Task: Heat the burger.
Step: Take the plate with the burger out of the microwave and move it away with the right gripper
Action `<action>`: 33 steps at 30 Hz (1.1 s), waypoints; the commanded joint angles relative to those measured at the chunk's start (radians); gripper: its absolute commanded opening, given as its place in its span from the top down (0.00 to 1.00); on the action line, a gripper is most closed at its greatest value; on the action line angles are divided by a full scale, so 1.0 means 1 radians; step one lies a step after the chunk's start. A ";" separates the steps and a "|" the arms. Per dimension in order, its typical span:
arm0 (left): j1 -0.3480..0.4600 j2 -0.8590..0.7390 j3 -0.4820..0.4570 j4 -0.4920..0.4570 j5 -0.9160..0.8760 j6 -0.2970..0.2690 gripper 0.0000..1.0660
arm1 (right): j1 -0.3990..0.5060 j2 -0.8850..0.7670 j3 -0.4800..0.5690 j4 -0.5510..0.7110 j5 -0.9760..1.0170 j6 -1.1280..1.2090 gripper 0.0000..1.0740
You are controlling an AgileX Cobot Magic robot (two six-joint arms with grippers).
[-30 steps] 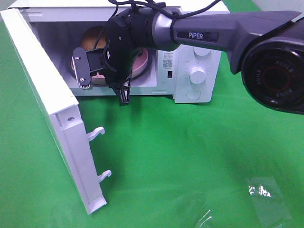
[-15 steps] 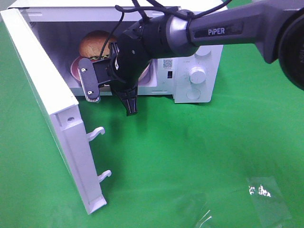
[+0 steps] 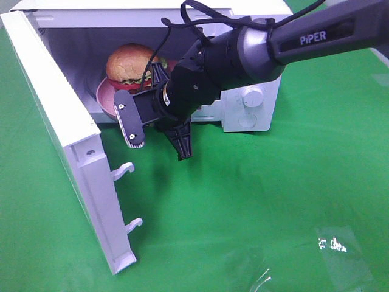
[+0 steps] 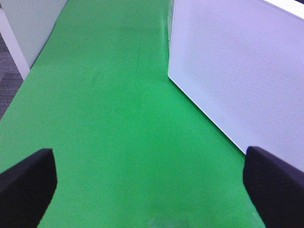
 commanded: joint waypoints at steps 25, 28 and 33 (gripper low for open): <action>0.003 -0.018 0.004 0.000 -0.008 -0.002 0.06 | 0.002 -0.236 0.279 -0.190 -0.177 0.109 1.00; 0.003 -0.018 0.004 0.000 -0.008 -0.002 0.06 | 0.002 -0.262 0.318 -0.192 -0.181 0.109 1.00; 0.003 -0.018 0.004 0.000 -0.008 -0.002 0.06 | 0.002 -0.329 0.400 -0.193 -0.201 0.109 1.00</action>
